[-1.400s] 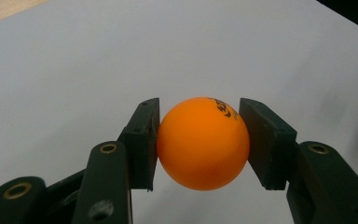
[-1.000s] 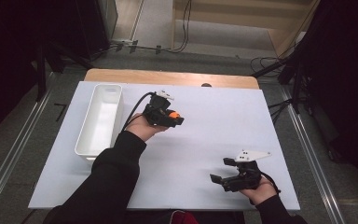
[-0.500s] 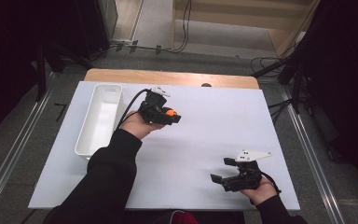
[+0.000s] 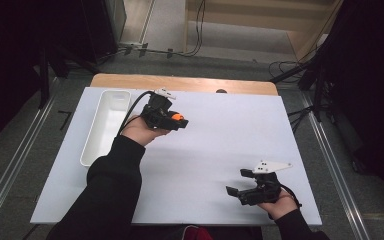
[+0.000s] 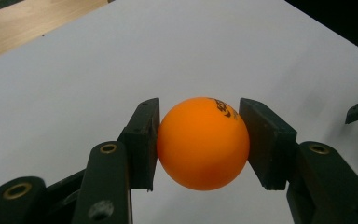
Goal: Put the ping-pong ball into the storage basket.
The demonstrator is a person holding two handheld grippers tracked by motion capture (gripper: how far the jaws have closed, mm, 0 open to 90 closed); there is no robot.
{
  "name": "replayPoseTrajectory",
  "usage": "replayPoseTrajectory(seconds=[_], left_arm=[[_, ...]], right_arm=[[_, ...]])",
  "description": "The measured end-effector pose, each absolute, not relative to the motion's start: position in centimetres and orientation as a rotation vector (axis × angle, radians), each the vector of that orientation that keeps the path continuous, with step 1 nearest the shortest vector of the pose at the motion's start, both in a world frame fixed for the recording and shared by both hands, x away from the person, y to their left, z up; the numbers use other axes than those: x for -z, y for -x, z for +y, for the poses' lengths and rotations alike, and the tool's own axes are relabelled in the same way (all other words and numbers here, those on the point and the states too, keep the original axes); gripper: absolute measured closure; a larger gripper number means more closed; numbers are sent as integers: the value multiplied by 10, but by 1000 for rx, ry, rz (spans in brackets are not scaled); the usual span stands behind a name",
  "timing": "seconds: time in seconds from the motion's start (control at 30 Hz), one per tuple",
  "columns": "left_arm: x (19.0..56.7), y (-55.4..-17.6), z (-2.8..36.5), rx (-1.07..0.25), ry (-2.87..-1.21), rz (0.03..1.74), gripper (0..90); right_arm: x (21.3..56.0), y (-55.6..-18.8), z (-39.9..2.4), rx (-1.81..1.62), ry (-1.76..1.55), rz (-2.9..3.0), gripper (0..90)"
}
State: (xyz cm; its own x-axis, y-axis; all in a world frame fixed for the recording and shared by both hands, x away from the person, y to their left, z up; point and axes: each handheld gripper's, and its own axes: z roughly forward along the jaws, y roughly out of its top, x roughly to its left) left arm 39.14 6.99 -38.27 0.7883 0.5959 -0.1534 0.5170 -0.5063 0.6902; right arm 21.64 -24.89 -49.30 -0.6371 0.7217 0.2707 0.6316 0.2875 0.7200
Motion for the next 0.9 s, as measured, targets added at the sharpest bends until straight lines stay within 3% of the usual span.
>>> replayPoseTrajectory(seconds=[0.9], left_arm=[[381,-402,93,-183,-2216,884,501]], right_arm=[[493,-216,-248,-1284,-1274,2437,98]])
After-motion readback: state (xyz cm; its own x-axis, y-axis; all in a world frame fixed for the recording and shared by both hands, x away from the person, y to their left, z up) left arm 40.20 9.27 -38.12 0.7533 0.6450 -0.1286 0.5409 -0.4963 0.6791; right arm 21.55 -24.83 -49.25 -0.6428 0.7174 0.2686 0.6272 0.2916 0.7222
